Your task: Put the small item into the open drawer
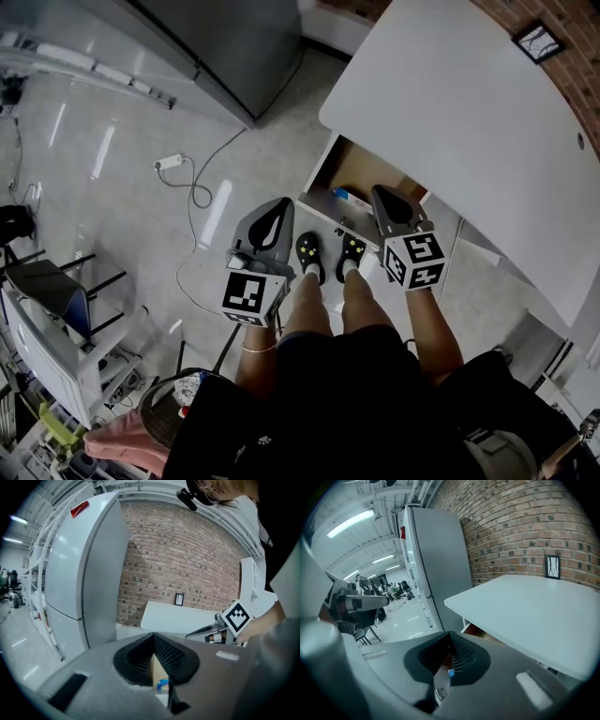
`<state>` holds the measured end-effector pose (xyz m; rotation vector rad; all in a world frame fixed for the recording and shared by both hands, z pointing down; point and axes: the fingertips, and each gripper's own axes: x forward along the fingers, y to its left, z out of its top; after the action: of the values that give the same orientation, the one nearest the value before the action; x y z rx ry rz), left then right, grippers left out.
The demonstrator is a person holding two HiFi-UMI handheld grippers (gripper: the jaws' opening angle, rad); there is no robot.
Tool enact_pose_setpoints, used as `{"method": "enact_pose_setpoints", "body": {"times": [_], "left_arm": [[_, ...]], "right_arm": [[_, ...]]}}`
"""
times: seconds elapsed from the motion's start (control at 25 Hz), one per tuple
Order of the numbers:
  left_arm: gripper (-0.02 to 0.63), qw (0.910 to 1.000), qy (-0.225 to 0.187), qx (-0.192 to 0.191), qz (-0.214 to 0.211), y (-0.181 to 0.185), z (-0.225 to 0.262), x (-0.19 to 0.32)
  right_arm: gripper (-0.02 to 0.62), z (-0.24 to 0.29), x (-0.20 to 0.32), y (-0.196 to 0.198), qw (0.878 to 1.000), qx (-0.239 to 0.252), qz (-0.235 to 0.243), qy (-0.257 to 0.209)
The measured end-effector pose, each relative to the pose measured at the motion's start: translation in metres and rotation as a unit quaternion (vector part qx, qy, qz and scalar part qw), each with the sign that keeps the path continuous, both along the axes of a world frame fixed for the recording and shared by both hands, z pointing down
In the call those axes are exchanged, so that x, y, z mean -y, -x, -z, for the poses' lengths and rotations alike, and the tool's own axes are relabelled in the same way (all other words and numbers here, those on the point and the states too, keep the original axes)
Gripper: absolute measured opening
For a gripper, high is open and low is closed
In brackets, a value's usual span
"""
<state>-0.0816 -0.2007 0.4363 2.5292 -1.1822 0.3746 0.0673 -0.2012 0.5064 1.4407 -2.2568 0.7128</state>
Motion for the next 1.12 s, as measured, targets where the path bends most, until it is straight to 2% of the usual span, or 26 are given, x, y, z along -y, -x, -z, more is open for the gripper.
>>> {"method": "enact_pose_setpoints", "body": {"times": [0.64,1.12], "left_arm": [[-0.009,0.9990,-0.018,-0.005,-0.040,-0.032,0.043,0.006],[-0.009,0.9968,-0.048,-0.018,-0.061,-0.060,0.075,0.007]], "right_arm": [[0.008,0.069,-0.001,-0.030,0.998,0.015,-0.041,-0.046],[0.008,0.113,-0.015,-0.056,0.994,0.035,-0.072,-0.078]]}}
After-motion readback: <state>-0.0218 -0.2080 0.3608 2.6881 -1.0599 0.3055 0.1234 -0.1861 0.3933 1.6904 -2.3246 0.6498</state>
